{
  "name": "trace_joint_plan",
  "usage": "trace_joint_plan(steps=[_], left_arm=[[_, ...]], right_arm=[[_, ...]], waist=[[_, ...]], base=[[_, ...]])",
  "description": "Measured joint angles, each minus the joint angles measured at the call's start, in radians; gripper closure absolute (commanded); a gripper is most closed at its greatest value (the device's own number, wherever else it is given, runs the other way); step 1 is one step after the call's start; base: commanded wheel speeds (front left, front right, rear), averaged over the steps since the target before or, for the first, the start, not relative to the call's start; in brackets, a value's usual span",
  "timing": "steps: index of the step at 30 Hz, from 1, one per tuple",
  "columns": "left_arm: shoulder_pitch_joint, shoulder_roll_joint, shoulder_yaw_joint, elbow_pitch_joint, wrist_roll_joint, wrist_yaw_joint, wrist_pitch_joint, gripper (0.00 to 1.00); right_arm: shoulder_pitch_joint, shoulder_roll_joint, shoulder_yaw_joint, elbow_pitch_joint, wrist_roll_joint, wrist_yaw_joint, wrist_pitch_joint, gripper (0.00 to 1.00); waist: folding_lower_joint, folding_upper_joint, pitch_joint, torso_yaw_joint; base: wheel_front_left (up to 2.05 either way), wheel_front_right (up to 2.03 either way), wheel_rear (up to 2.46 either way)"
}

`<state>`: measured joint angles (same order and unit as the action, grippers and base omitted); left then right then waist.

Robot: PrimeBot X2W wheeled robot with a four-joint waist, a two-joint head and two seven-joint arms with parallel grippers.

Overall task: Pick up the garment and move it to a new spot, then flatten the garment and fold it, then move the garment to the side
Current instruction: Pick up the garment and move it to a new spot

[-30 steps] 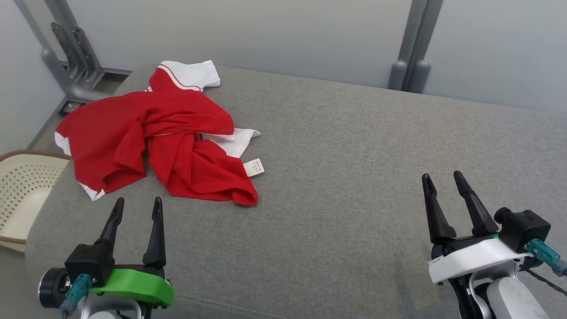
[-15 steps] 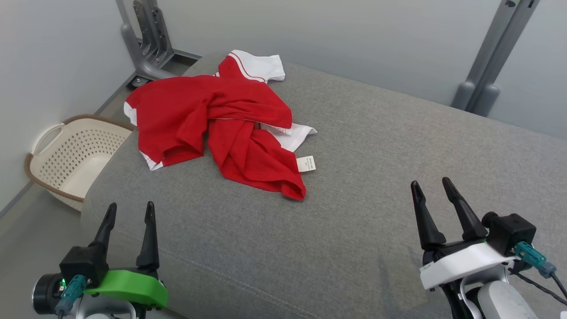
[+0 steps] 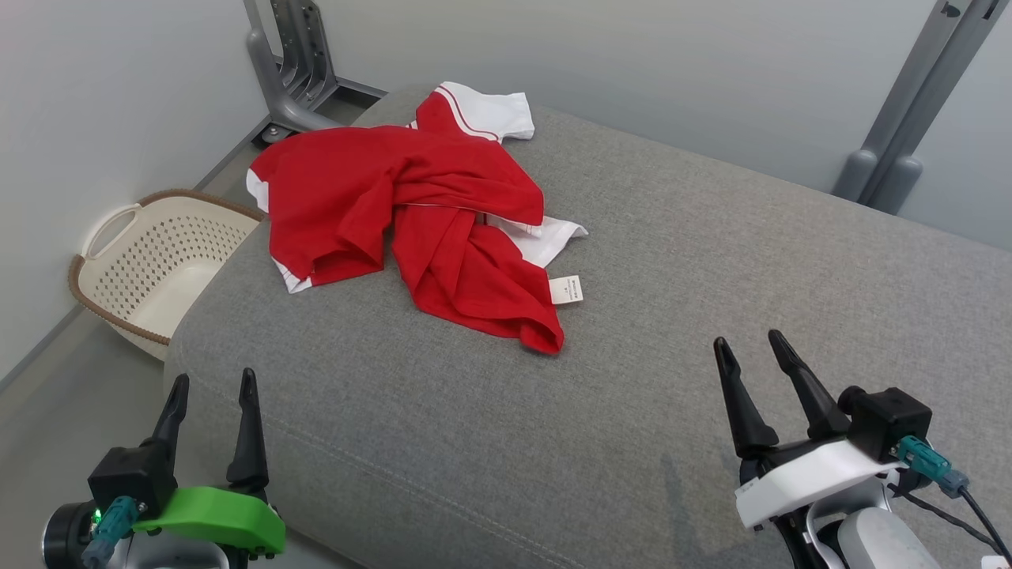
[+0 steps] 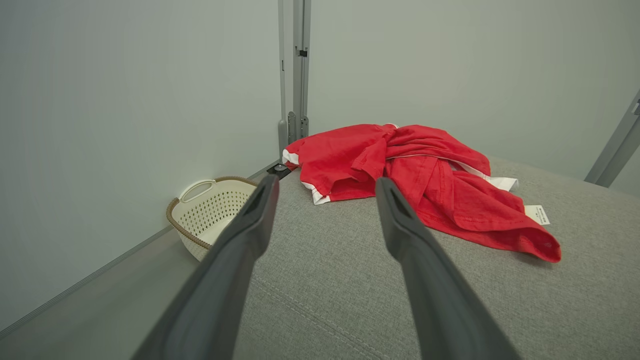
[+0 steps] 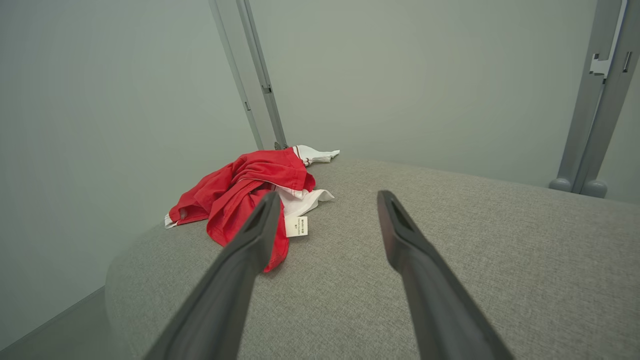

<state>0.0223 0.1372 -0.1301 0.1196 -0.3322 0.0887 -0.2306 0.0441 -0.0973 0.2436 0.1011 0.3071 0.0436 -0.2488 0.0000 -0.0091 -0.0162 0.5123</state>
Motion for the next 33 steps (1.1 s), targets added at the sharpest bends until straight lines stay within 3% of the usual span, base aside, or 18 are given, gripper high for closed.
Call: trace_joint_plan(steps=[19, 33], left_arm=[[-0.013, -0.024, 0.031, -0.011, -0.083, 0.007, 0.056, 0.00], [-0.326, 0.004, 0.076, 0.049, -0.176, -0.036, 0.192, 0.00]], right_arm=[[-0.044, -0.002, 0.034, -0.013, -0.013, 0.015, 0.003, 0.00], [-0.153, -0.045, 0.037, -0.119, -0.063, 0.019, 0.031, 0.00]], waist=[[0.0000, 0.0000, 0.035, -0.041], [0.0000, 0.0000, 0.162, -0.139]], base=[[0.00, 0.00, 0.00], [0.00, 0.00, 0.00]])
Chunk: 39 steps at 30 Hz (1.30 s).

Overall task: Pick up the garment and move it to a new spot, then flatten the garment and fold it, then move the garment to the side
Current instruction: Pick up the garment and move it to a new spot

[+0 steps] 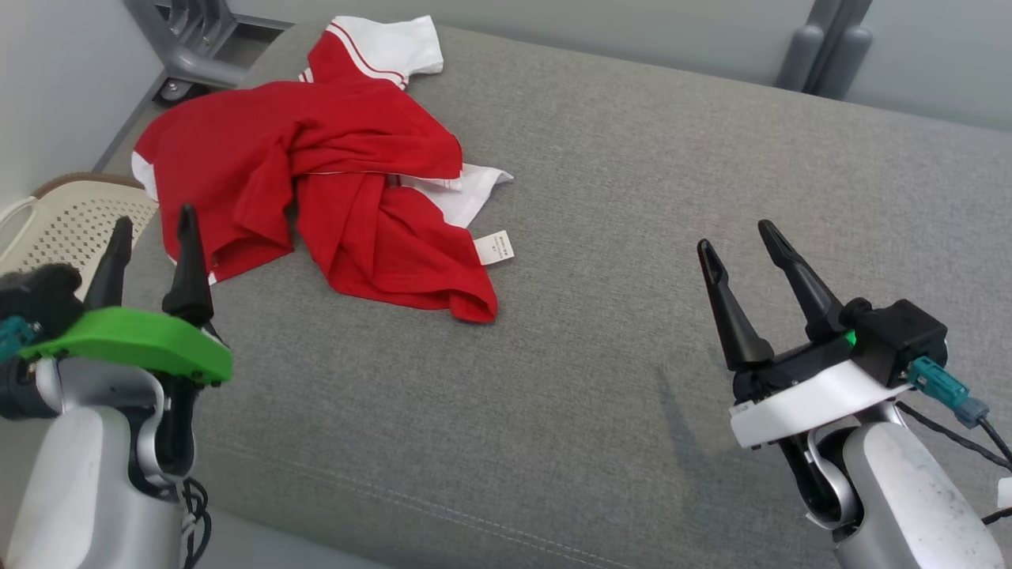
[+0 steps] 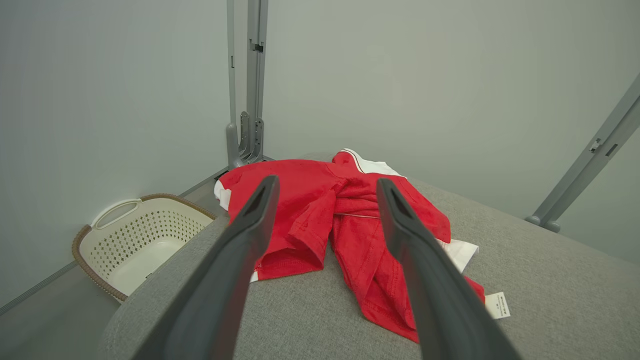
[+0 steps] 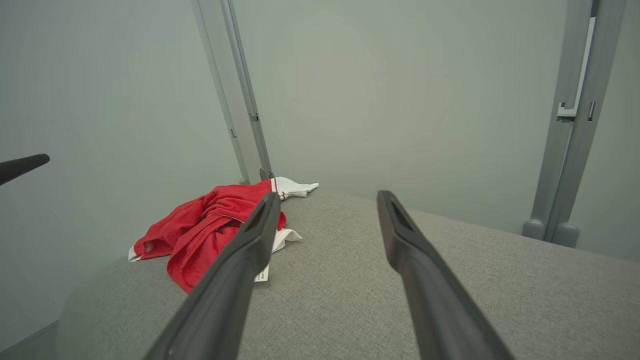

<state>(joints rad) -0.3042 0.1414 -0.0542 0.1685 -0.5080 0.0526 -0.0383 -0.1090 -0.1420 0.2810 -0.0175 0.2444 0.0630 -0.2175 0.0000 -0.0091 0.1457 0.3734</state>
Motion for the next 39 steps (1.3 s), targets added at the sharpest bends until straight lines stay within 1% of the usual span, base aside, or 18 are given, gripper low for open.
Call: trace_joint_plan(steps=[3, 10, 15, 18, 19, 27, 33, 36, 39], left_arm=[[-0.077, 0.012, 0.017, 0.029, -0.016, 0.000, 0.036, 0.00], [-0.232, 0.072, 0.069, 0.117, -0.042, 0.001, 0.114, 0.00], [-0.341, 0.080, 0.096, 0.162, -0.084, 0.001, 0.160, 0.00], [-0.376, 0.085, 0.109, 0.190, -0.099, 0.002, 0.180, 0.00], [-0.401, 0.097, 0.116, 0.220, -0.103, 0.002, 0.196, 0.00], [-0.443, 0.112, 0.105, 0.358, -0.108, 0.005, 0.279, 0.00], [-0.457, 0.117, 0.081, 0.442, -0.102, 0.004, 0.293, 0.00], [-0.472, 0.123, 0.052, 0.477, -0.094, -0.003, 0.318, 0.00], [-0.495, 0.138, 0.044, 0.502, -0.090, -0.014, 0.339, 0.00]], right_arm=[[-0.014, -0.016, -0.007, -0.015, -0.001, 0.000, 0.005, 0.00], [-0.059, -0.024, -0.011, -0.058, -0.010, 0.002, 0.017, 0.00], [-0.098, -0.043, -0.017, -0.098, -0.019, 0.007, 0.022, 0.00], [-0.118, -0.057, -0.023, -0.118, -0.030, 0.007, 0.022, 0.00], [-0.142, -0.069, -0.027, -0.138, -0.047, 0.007, 0.022, 0.00], [-0.199, -0.080, -0.052, -0.182, -0.059, 0.007, 0.016, 0.00], [-0.210, -0.080, -0.060, -0.181, -0.059, 0.007, 0.010, 0.00], [-0.210, -0.083, -0.076, -0.181, -0.059, 0.006, 0.007, 0.00], [-0.210, -0.083, -0.077, -0.180, -0.059, 0.006, 0.007, 0.00]], waist=[[0.0000, 0.0000, 0.032, -0.028], [0.0000, 0.0000, 0.112, -0.098], [0.0000, 0.0000, 0.175, -0.147], [0.0000, 0.0000, 0.202, -0.167], [0.0000, 0.0000, 0.228, -0.186], [0.0001, 0.0000, 0.320, -0.269], [0.0001, 0.0000, 0.368, -0.327], [0.0001, 0.0000, 0.388, -0.345], [0.0000, 0.0000, 0.401, -0.355]], base=[[0.00, 0.00, 0.00], [0.00, 0.00, 0.00], [0.00, 0.00, 0.00], [0.00, 0.00, 0.00], [0.00, 0.00, 0.00], [0.00, 0.00, 0.00], [0.00, 0.00, 0.00], [0.00, 0.00, 0.00], [0.00, 0.00, 0.00]])
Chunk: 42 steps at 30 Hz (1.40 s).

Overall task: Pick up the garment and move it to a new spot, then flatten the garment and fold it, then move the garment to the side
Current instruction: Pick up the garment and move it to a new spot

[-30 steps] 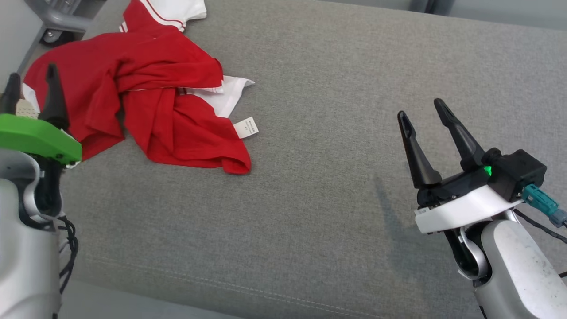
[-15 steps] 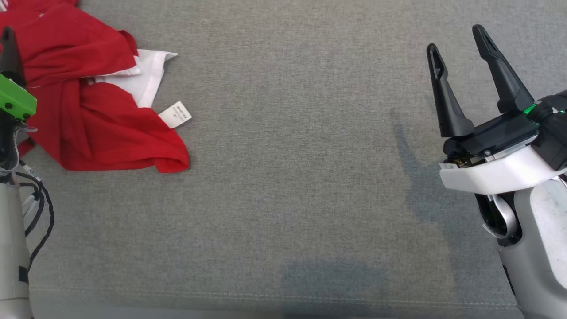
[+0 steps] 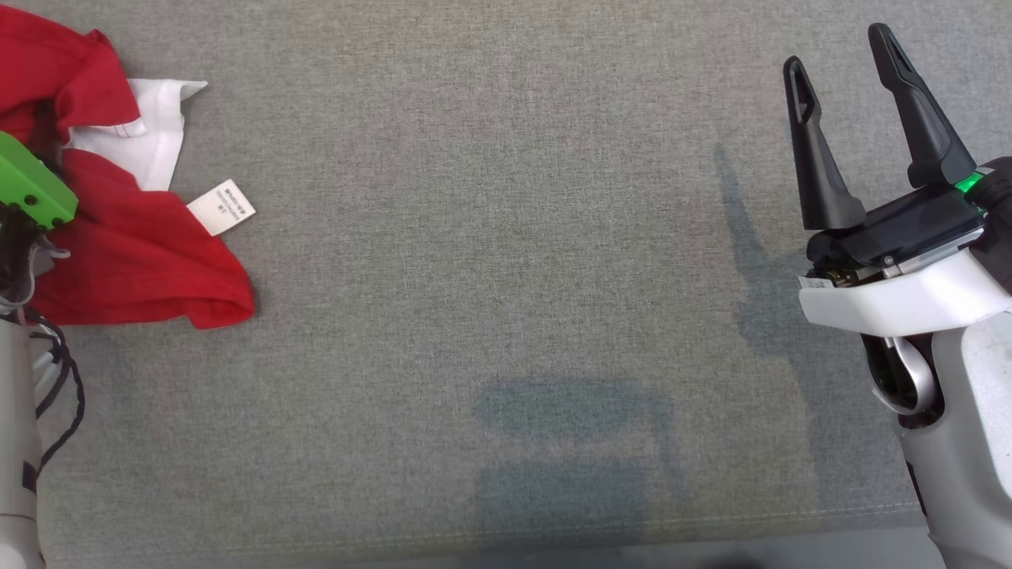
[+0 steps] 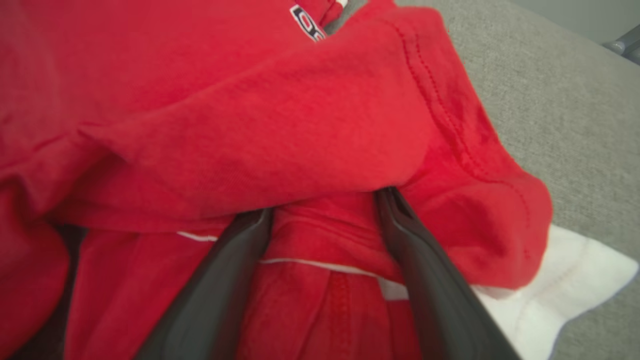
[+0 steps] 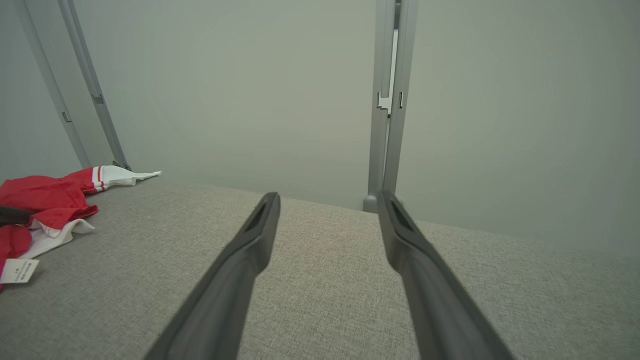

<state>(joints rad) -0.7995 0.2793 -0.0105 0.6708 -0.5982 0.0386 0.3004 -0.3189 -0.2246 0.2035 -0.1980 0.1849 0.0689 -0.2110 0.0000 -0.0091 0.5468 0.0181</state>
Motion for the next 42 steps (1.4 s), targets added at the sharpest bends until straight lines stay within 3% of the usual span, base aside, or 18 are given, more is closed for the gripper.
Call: trace_joint_plan(steps=[2, 3, 4, 12, 14, 16, 31, 42], left_arm=[[-0.013, 0.008, -0.005, 0.009, 0.011, -0.004, 0.007, 0.02], [-0.020, 0.011, -0.008, 0.015, 0.014, -0.004, 0.006, 0.43], [-0.026, 0.013, -0.009, 0.023, 0.016, -0.004, 0.006, 0.98], [-0.044, 0.013, -0.008, 0.072, 0.026, -0.013, -0.055, 1.00], [-0.046, 0.010, -0.017, 0.085, 0.039, -0.019, -0.068, 0.92], [-0.046, 0.001, -0.020, 0.095, 0.042, -0.025, -0.088, 1.00], [-0.021, -0.015, -0.054, 0.141, 0.071, -0.100, -0.235, 1.00], [-0.002, 0.003, -0.115, 0.092, 0.110, -0.138, -0.266, 1.00]], right_arm=[[0.000, 0.001, 0.000, 0.000, 0.000, 0.000, -0.001, 0.00], [0.000, 0.001, 0.000, 0.001, 0.000, 0.000, -0.001, 0.00], [0.000, 0.000, 0.000, 0.002, 0.000, 0.000, -0.006, 0.00], [0.000, 0.003, 0.004, 0.025, 0.000, 0.000, -0.012, 0.00], [0.000, 0.004, 0.005, 0.031, 0.000, 0.000, -0.017, 0.00], [0.000, 0.005, 0.005, 0.038, 0.000, 0.000, -0.017, 0.00], [0.030, 0.037, 0.012, 0.114, 0.014, 0.000, -0.036, 0.00], [0.089, 0.076, 0.013, 0.177, 0.058, 0.001, -0.040, 0.00]], waist=[[0.0000, 0.0000, 0.006, -0.003], [0.0000, 0.0000, 0.007, -0.004], [0.0000, 0.0000, 0.008, -0.004], [0.0000, 0.0000, -0.010, -0.001], [0.0000, 0.0000, -0.019, 0.000], [0.0000, 0.0000, -0.028, 0.001], [0.0000, 0.0000, -0.148, 0.024], [0.0000, 0.0000, -0.289, 0.036]], base=[[0.00, 0.00, 0.00], [0.00, 0.00, 0.00], [0.00, 0.00, 0.00], [0.00, 0.00, 0.00], [0.00, 0.00, 0.00], [0.00, 0.00, 0.00], [0.00, 0.00, 0.00], [0.00, 0.00, 0.00]])
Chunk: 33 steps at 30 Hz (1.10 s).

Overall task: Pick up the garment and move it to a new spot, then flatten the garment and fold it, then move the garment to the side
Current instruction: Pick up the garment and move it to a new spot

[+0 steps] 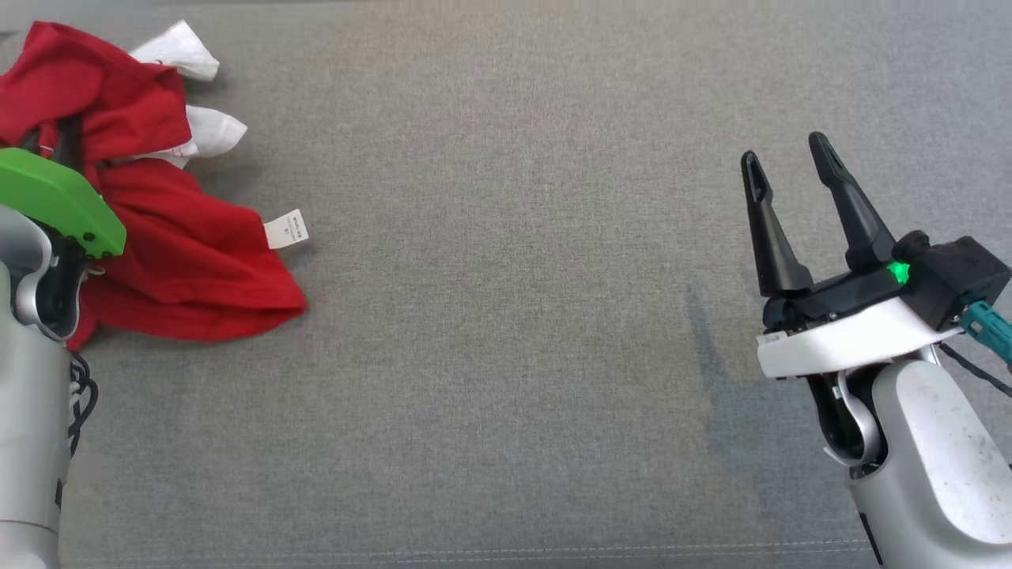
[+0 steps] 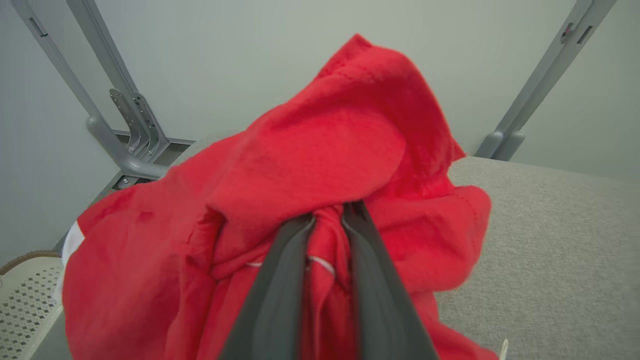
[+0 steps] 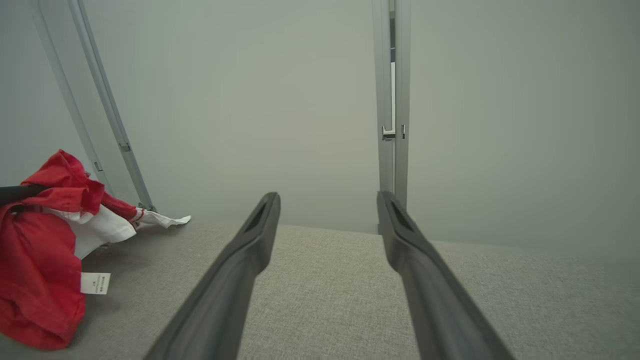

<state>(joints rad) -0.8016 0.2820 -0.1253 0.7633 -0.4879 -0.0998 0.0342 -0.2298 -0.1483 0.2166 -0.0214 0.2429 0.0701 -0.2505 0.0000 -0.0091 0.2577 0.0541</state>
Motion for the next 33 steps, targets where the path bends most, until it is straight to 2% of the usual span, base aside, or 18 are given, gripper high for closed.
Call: trace_joint_plan(steps=[9, 13, 24, 33], left_arm=[[-0.023, -0.025, -0.042, -0.095, -0.040, -0.017, 0.043, 1.00], [-0.024, -0.054, -0.072, -0.157, -0.064, -0.024, 0.065, 1.00], [-0.022, -0.176, -0.226, -0.351, -0.112, -0.024, 0.109, 1.00], [0.082, -0.200, -0.357, -0.445, -0.087, -0.025, 0.105, 1.00]], right_arm=[[0.041, 0.033, 0.001, 0.028, 0.018, 0.000, -0.001, 0.00], [0.057, 0.047, 0.000, 0.025, 0.024, 0.003, -0.001, 0.00], [0.077, 0.044, -0.013, 0.003, 0.023, 0.003, -0.001, 0.00], [0.096, 0.032, -0.019, -0.020, 0.021, 0.003, -0.002, 0.00]], waist=[[0.0000, 0.0000, -0.112, -0.010], [0.0000, 0.0000, -0.153, -0.025], [0.0000, 0.0000, -0.196, -0.112], [-0.0001, 0.0000, -0.196, -0.213]], base=[[0.00, 0.00, 0.00], [0.00, 0.00, 0.00], [0.00, 0.00, 0.00], [0.00, 0.00, 0.00]])
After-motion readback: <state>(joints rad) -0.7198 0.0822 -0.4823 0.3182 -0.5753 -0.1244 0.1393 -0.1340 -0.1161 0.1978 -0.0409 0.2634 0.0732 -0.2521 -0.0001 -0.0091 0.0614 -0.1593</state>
